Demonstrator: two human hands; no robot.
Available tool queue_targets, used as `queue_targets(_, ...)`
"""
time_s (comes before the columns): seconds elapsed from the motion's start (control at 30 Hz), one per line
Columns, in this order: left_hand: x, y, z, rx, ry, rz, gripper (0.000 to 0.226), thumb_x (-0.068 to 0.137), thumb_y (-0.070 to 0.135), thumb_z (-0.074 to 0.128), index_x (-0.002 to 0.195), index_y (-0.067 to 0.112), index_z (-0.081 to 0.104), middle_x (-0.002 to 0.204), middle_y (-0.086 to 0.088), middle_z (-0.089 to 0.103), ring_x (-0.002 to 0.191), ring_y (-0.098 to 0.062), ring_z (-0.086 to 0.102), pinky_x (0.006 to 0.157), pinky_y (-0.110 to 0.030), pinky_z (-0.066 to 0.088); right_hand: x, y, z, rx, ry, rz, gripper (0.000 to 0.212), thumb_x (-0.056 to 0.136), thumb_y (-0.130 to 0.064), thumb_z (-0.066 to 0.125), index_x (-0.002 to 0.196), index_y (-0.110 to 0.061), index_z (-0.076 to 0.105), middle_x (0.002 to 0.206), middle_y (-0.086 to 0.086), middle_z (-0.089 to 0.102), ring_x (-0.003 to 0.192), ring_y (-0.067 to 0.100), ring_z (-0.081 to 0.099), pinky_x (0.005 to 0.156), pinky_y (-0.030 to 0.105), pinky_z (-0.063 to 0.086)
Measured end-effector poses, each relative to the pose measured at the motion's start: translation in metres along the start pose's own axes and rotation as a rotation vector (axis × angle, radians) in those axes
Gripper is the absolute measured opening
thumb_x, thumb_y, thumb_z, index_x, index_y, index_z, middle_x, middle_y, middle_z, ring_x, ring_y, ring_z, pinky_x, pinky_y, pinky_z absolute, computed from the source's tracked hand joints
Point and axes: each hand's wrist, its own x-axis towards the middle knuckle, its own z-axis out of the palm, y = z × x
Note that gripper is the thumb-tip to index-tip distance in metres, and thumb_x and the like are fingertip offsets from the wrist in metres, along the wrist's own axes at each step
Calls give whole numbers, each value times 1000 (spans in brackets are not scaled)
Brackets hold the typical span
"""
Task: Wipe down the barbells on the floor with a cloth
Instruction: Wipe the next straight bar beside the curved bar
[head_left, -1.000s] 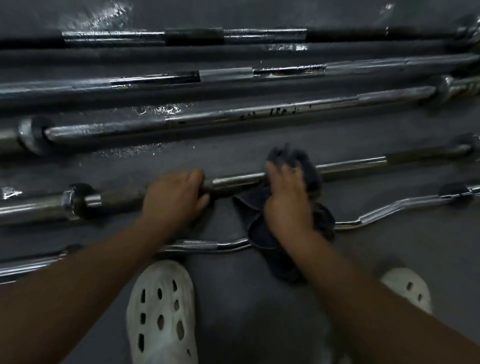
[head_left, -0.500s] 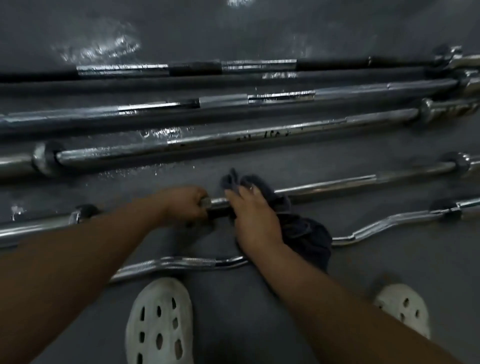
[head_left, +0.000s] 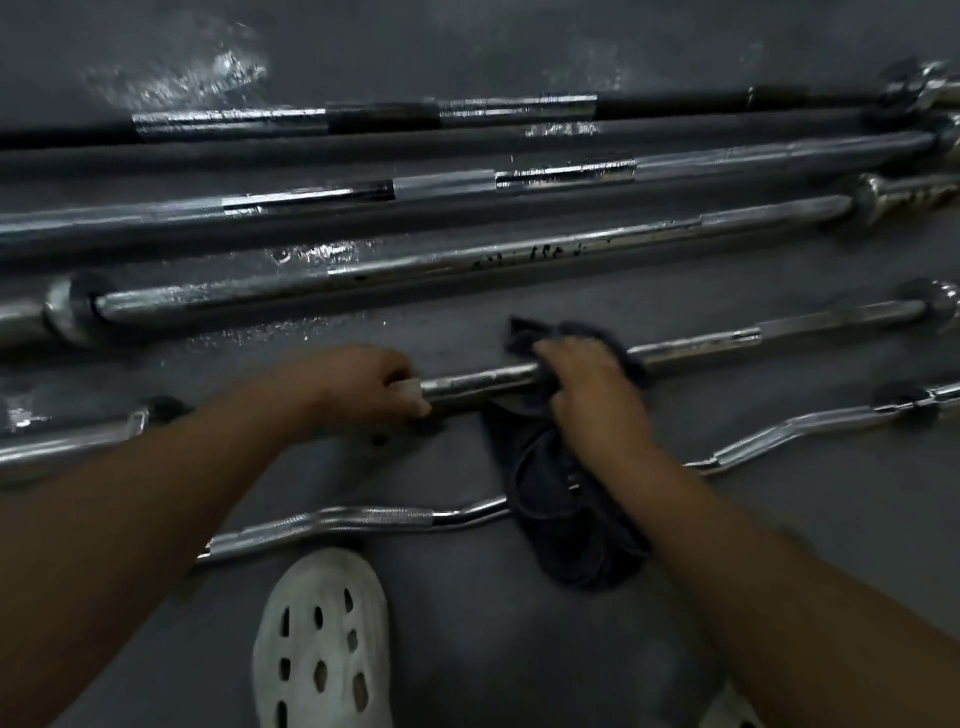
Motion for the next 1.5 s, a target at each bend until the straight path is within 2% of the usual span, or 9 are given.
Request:
queue_targets(0.13, -24, 14, 64, 375, 630, 59, 26, 86, 47, 51, 93, 23, 55, 87, -5, 65, 79, -32, 62, 65, -36, 45, -2, -26, 18, -20, 126, 173, 52, 77, 4, 56, 126, -12, 62, 126, 14, 58, 127, 40, 43, 108, 41, 37)
queue_targets(0.3, -3, 6, 0, -141, -154, -42, 19, 80, 31, 79, 94, 22, 68, 88, 0, 74, 75, -15, 66, 71, -30, 51, -13, -62, 32, 50, -105, -235, 68, 82, 5, 55, 144, -21, 48, 150, 9, 43, 140, 35, 34, 113, 41, 34)
queue_targets(0.5, -31, 10, 51, 260, 551, -44, 30, 86, 51, 66, 101, 26, 56, 95, -4, 65, 89, -31, 62, 66, -34, 39, -4, 2, 9, -4, 113, 161, 61, 73, 3, 55, 132, -14, 57, 135, 14, 54, 131, 39, 40, 112, 39, 30)
queue_targets(0.67, -8, 6, -3, -87, -55, -73, 49, 82, 69, 60, 105, 26, 68, 96, 5, 71, 93, -20, 67, 76, -28, 46, -24, -89, 42, 50, -109, -210, 68, 86, 1, 51, 149, -23, 39, 157, 4, 33, 147, 32, 21, 113, 41, 33)
queue_targets(0.87, -26, 7, 56, 364, 562, 33, 37, 88, 55, 59, 101, 20, 56, 93, -9, 64, 86, -34, 62, 68, -36, 45, 0, 11, 10, 15, 149, 113, 67, 69, 3, 51, 134, -12, 56, 134, 14, 56, 127, 38, 45, 112, 38, 31)
queue_targets(1.07, -4, 3, -9, -65, -183, -41, 35, 80, 51, 75, 98, 22, 68, 83, 4, 73, 81, -21, 69, 75, -33, 54, -11, -57, 25, 3, -74, -174, 65, 78, 1, 54, 138, -23, 51, 137, 6, 52, 133, 31, 38, 107, 39, 39)
queue_targets(1.27, -26, 14, 51, 397, 519, -28, 35, 85, 53, 65, 97, 21, 56, 93, -8, 66, 87, -33, 64, 64, -35, 44, -2, 14, -2, -32, 143, 134, 55, 70, 3, 53, 123, -9, 63, 123, 17, 61, 120, 39, 50, 106, 38, 35)
queue_targets(1.4, -9, 12, 1, -68, -155, -85, 57, 69, 75, 65, 85, 21, 69, 75, 3, 71, 69, -13, 65, 59, -23, 45, -16, -65, 27, -39, -13, -75, 55, 80, -2, 53, 132, -18, 57, 131, 10, 55, 126, 35, 43, 102, 42, 44)
queue_targets(1.5, -7, 9, -2, 78, -40, -47, 49, 78, 69, 65, 98, 24, 63, 92, 0, 71, 82, -19, 65, 70, -28, 49, -9, -28, 11, 14, -35, -173, 65, 76, -3, 48, 139, -19, 53, 141, 11, 51, 133, 33, 41, 111, 39, 35)
